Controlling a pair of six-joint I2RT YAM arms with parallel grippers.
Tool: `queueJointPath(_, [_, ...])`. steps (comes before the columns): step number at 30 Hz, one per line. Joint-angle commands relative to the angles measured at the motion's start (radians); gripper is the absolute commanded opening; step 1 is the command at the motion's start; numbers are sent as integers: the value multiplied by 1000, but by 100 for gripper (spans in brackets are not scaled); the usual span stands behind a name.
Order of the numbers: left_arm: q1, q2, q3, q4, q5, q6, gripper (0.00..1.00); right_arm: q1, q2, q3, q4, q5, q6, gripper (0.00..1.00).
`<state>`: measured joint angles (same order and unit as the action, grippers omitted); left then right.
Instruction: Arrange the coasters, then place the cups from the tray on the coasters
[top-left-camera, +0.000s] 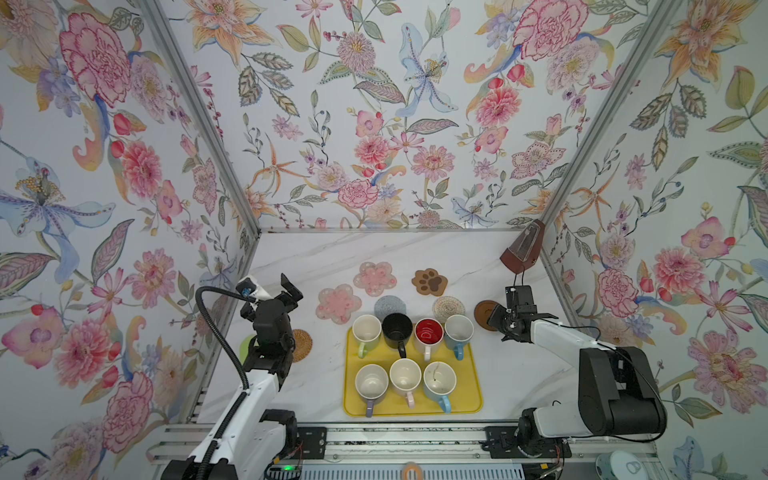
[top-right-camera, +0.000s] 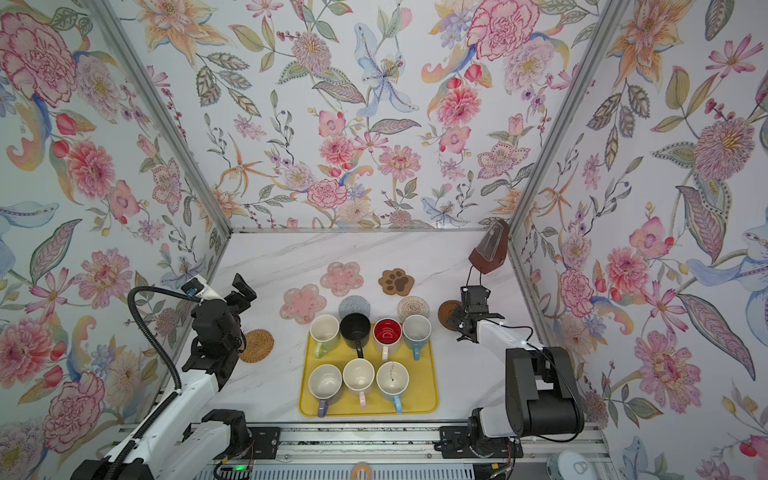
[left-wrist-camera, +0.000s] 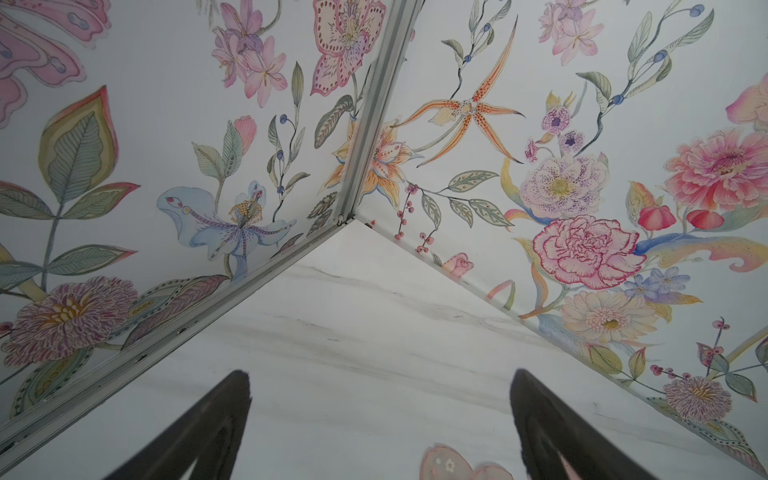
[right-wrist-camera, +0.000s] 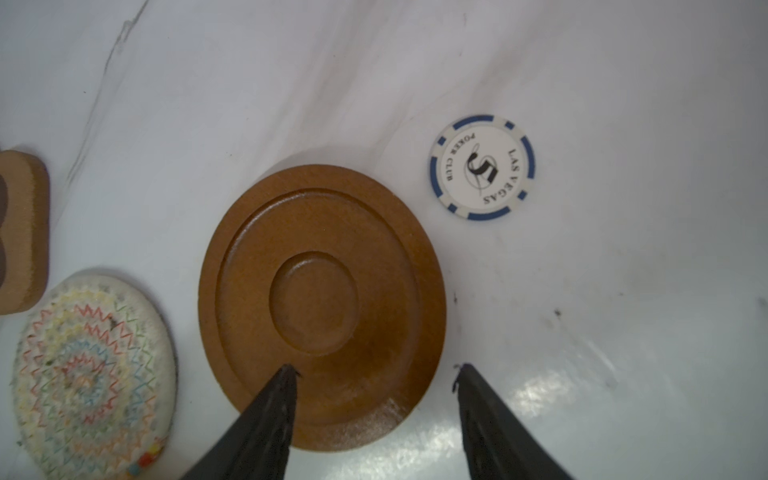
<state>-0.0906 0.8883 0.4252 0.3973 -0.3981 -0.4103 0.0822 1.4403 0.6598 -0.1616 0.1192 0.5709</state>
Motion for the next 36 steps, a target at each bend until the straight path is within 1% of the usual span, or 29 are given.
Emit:
queueJointPath(1, [4,-12,-10,-29,-4,-11,99,3,14,15,-5,54,19,63])
queueJointPath(10, [5,-7,-10,-29,-5,-16,99,2,80,45,27,55,26,59])
queueJointPath(20, [5,-21,-12,-44,-21,-13,99,-1,167,93,47,71,34,52])
queueJointPath(26, [6,-29,1,-51,-28,8,99,-5,244,156,59,98,40,47])
queueJointPath(31, [8,-28,10,-62,-21,8,99,-18,328,247,71,86,38,45])
queueJointPath(36, [7,-28,11,-69,-22,5,99,-29,397,369,51,64,3,45])
